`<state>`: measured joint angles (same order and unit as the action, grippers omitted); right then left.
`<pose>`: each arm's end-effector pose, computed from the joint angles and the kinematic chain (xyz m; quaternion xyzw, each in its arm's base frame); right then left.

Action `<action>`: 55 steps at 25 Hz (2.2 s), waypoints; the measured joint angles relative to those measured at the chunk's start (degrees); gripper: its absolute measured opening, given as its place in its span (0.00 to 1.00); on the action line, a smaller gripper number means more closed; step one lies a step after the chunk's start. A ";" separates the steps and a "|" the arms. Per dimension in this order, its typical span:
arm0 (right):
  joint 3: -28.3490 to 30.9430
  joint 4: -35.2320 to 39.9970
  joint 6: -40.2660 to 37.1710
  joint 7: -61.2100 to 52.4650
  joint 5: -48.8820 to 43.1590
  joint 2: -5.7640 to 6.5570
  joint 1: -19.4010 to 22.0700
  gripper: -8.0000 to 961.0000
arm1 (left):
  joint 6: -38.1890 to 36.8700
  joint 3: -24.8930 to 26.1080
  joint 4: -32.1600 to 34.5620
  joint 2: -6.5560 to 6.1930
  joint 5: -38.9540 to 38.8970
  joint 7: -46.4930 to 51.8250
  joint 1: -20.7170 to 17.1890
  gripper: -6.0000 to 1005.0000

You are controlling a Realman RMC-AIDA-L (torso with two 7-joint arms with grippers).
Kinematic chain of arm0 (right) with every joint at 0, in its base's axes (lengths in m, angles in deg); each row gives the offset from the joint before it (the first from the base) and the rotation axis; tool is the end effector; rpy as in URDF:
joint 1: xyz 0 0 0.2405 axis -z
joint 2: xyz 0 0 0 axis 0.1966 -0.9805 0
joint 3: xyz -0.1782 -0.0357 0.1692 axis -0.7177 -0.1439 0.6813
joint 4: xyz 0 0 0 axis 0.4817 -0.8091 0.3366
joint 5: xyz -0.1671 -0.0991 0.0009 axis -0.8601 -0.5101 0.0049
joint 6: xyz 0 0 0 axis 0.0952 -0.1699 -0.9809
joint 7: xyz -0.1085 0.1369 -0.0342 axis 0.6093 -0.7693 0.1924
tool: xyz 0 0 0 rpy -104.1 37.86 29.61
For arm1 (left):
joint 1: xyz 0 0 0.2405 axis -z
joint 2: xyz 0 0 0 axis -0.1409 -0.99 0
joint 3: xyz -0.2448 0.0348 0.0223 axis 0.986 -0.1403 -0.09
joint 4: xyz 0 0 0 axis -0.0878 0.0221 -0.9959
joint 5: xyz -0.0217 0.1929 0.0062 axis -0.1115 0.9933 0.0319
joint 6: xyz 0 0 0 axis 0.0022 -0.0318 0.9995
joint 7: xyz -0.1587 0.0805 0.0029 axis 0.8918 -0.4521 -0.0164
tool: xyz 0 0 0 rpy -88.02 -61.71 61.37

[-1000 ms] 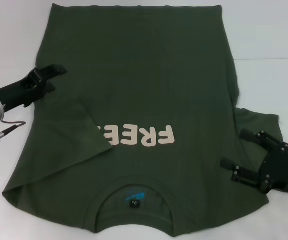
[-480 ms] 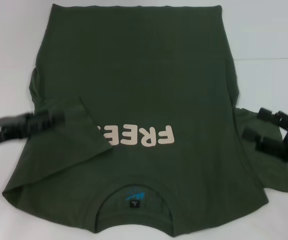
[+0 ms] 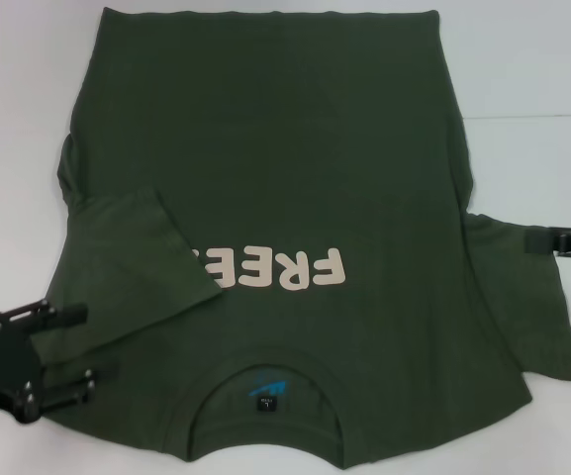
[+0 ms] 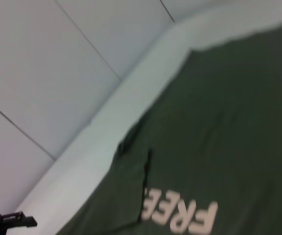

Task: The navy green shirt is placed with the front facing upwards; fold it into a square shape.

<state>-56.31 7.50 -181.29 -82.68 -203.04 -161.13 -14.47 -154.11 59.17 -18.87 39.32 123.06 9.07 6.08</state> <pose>0.2713 0.3200 0.0661 -0.8318 0.4818 0.2350 0.1444 -0.2886 0.2619 0.0134 -0.9338 -0.1750 -0.2030 0.2373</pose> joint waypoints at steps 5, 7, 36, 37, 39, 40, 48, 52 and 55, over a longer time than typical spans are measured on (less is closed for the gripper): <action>0.51 6.17 -4.49 -18.10 -11.97 3.22 -3.70 0.96 | -2.38 1.43 0.02 0.02 0.28 -1.47 -0.88 0.74; 0.85 8.01 -5.36 -23.04 -17.45 3.74 -5.30 0.96 | -2.97 1.60 0.13 -0.02 0.42 -1.83 -1.10 0.74; 0.02 -10.27 7.70 -31.56 -36.74 2.58 -12.13 0.95 | -4.90 1.55 -0.39 0.22 2.20 -5.50 -1.74 0.74; 0.02 -10.29 7.77 -31.54 -36.75 2.58 -12.14 0.95 | -4.90 1.50 -0.39 0.21 2.20 -5.50 -1.63 0.74; 0.02 -10.30 7.96 -31.50 -36.76 2.58 -12.15 0.95 | -4.90 1.38 -0.39 0.20 2.20 -5.50 -1.52 0.74; 0.02 -10.31 8.05 -31.45 -36.77 2.59 -12.15 0.95 | -4.90 1.30 -0.40 0.20 2.20 -5.51 -1.46 0.74; 0.10 -10.37 8.65 -30.59 -36.74 2.24 -12.16 0.95 | -4.72 1.09 -0.36 0.20 2.16 -5.51 -1.26 0.74; 0.02 -10.40 8.84 -30.55 -36.72 2.18 -12.16 0.95 | -4.83 1.03 -0.36 0.20 2.13 -5.51 -1.15 0.74; 0.02 -10.40 8.94 -30.27 -36.72 2.18 -12.16 0.95 | -4.84 1.02 -0.36 0.20 2.11 -5.51 -1.10 0.74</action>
<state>-56.29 -2.90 -172.34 -112.95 -239.76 -158.95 -26.63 -158.95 60.19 -19.23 39.52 125.17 3.56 4.98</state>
